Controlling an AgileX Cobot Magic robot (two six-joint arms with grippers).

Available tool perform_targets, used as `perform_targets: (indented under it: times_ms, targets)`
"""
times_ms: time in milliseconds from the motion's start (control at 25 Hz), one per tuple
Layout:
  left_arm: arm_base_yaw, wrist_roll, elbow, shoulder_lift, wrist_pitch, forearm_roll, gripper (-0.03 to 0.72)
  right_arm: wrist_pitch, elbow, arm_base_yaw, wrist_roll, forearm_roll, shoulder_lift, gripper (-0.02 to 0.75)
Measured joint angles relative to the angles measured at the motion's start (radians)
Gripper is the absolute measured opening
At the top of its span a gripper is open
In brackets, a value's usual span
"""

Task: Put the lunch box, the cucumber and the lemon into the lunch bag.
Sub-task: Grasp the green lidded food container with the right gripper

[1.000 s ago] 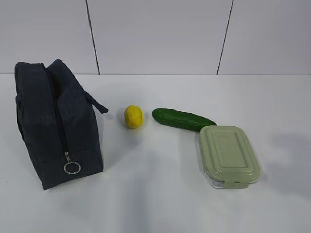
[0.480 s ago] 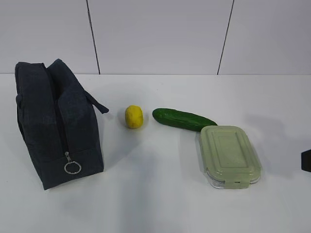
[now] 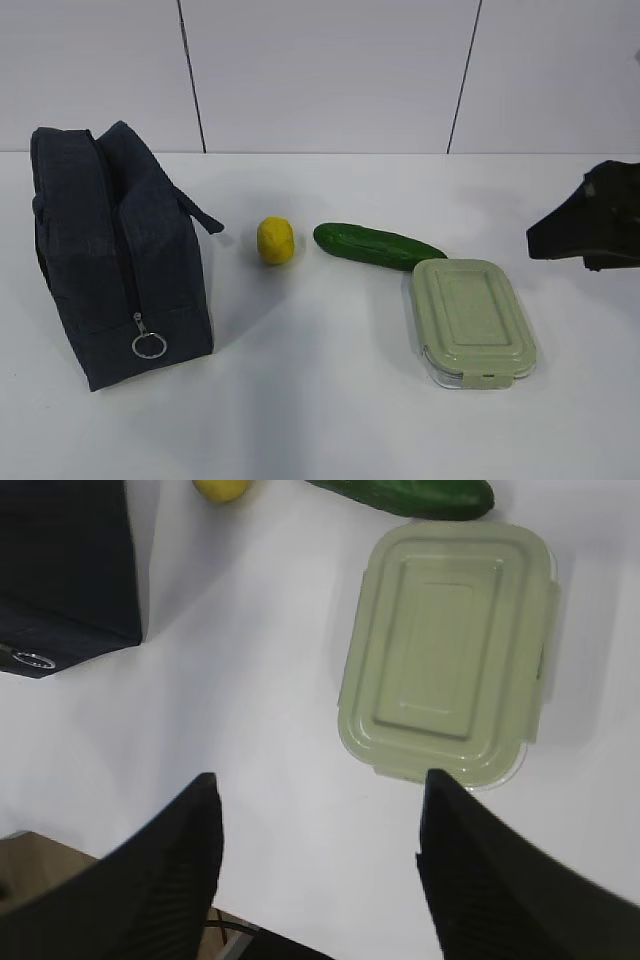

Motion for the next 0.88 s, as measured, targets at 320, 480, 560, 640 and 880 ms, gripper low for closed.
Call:
perform_targets:
  times_ms: [320,480,560,640,880]
  targets:
    - [0.000,0.000,0.000,0.000,0.000,0.000,0.241,0.020,-0.061,-0.137,-0.210,0.162,0.165,0.487]
    - [0.000,0.000,0.000,0.000,0.000,0.000,0.241,0.049,-0.063,-0.230,-0.382,0.309,0.241,0.487]
    - [0.000,0.000,0.000,0.000,0.000,0.001,0.241,0.049,-0.063,-0.242,-0.458,0.355,0.274,0.487]
    - [0.000,0.000,0.000,0.000,0.000,0.001,0.241,0.049,-0.063,-0.243,-0.499,0.380,0.304,0.487]
    - [0.000,0.000,0.000,0.000,0.000,0.001,0.241,0.027,-0.063,-0.276,-0.621,0.445,0.382,0.487]
